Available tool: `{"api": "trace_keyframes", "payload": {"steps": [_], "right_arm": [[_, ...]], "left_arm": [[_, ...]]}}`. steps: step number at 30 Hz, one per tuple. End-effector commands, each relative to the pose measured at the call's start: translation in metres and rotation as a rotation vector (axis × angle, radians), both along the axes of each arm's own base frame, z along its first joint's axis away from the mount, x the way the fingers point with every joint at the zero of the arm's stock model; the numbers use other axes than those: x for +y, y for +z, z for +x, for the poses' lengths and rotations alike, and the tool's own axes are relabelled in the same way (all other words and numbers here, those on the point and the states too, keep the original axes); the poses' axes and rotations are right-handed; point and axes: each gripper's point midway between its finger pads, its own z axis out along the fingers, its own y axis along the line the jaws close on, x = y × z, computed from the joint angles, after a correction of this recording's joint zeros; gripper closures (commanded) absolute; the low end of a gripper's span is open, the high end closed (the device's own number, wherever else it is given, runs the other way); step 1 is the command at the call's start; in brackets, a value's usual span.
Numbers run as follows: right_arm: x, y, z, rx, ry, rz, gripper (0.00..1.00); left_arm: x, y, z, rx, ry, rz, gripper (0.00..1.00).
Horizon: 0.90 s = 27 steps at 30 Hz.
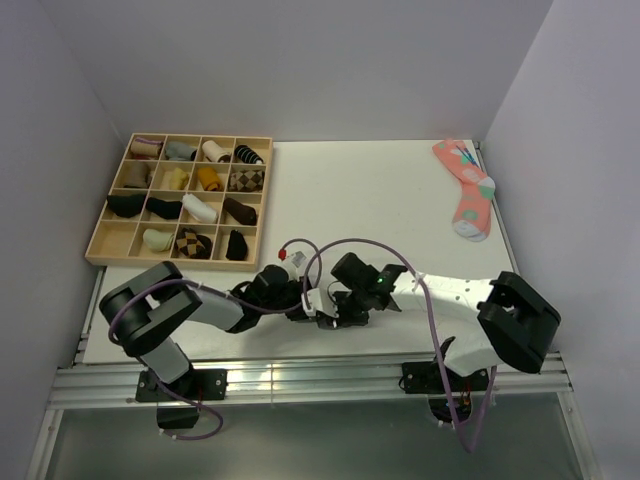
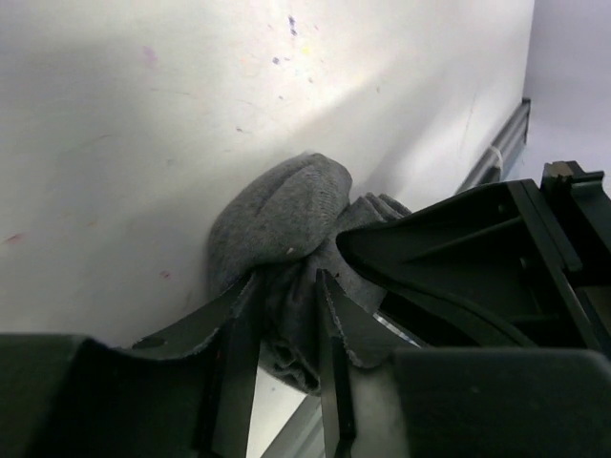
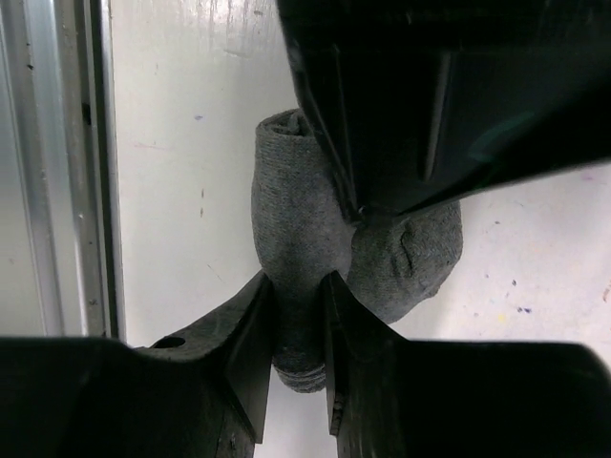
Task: Roll the socks
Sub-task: Roll the sock at the center of the board.
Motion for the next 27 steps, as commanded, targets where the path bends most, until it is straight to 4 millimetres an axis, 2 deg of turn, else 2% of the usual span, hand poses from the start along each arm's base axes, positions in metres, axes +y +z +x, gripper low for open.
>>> {"api": "trace_keyframes", "payload": {"steps": [1, 4, 8, 9, 18, 23, 24, 25, 27], "right_arm": [[-0.017, -0.007, -0.016, 0.136, -0.015, -0.092, 0.77], [-0.020, -0.010, -0.016, 0.175, -0.029, -0.123, 0.77], [-0.018, -0.008, -0.014, 0.219, -0.039, -0.148, 0.77], [-0.021, -0.011, -0.016, 0.243, -0.046, -0.169, 0.77], [-0.013, -0.008, -0.003, 0.396, -0.130, -0.235, 0.76], [-0.004, -0.008, 0.007, 0.519, -0.190, -0.257, 0.76], [-0.006, -0.006, 0.005, 0.556, -0.200, -0.273, 0.76], [0.000, -0.003, 0.009, 0.575, -0.205, -0.257, 0.76], [-0.004, -0.007, 0.007, 0.635, -0.225, -0.294, 0.76]], "left_arm": [[0.026, -0.013, 0.014, -0.082, 0.109, 0.110, 0.66], [0.027, 0.001, 0.020, -0.124, 0.145, 0.059, 0.63], [0.035, 0.010, 0.028, -0.174, 0.212, 0.040, 0.61], [0.035, 0.019, 0.031, -0.194, 0.228, 0.011, 0.60], [0.051, 0.033, 0.016, -0.283, 0.260, -0.041, 0.59], [0.049, 0.040, 0.006, -0.326, 0.245, -0.047, 0.58], [0.043, 0.043, 0.002, -0.335, 0.230, -0.050, 0.58], [0.041, 0.043, 0.002, -0.341, 0.228, -0.043, 0.57], [0.032, 0.043, -0.005, -0.357, 0.190, -0.043, 0.57]]}}
